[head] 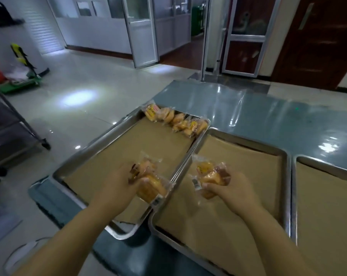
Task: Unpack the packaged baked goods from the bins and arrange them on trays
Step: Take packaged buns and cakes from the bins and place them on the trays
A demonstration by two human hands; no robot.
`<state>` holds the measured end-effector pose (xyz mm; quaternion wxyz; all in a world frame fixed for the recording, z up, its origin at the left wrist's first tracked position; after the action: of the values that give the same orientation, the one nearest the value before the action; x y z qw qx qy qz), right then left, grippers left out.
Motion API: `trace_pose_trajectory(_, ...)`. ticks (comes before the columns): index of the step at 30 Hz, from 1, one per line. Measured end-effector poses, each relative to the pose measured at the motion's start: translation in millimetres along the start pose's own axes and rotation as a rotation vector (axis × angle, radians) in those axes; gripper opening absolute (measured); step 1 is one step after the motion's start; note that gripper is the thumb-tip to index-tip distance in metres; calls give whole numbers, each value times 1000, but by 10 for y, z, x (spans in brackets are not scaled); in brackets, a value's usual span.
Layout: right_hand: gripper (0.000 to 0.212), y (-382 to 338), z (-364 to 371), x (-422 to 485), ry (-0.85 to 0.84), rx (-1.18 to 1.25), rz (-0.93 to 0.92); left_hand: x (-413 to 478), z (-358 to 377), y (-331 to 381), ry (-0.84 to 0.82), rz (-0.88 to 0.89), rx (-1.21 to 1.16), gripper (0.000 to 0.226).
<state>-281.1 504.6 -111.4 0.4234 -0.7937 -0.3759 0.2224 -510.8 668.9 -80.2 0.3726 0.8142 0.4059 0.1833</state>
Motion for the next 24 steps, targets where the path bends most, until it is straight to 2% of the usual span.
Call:
trace_pose_trajectory(6,28,-21,438,596,-6,45,76,696,-27,-430,-52,-31,18,24)
trace_pose_trajectory(11,31,-74,680,993,29,92,149,1265,-76,-617,3,2,109,32)
trace_pose_trajectory(15,33,-148,868,1382,75,152,189,1811,-116,-614,28,160,221,33)
trace_pose_trajectory(19,45,-98,1037,1826,127,154,289,2327,-90,-533,124,291,332,32)
trace_pose_trajectory(21,45,-39,1107,2026,139,191,347,2546,29,-517,89,333,387,32)
trace_pose_trajectory(24,43,45,1175,2256,137,93,384,2826,249,-535,9,347,388,37)
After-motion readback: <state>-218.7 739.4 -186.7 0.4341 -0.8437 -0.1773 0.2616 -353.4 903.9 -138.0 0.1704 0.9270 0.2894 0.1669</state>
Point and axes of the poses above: each hand's wrist, its own x-axis towards the middle knuckle, its own z-axis out of the palm, y = z × x, the point moved 7 cm from there along x, towards the middle knuckle, and after that the axes turned 4 degrees about -x, right-handed, at the moved point
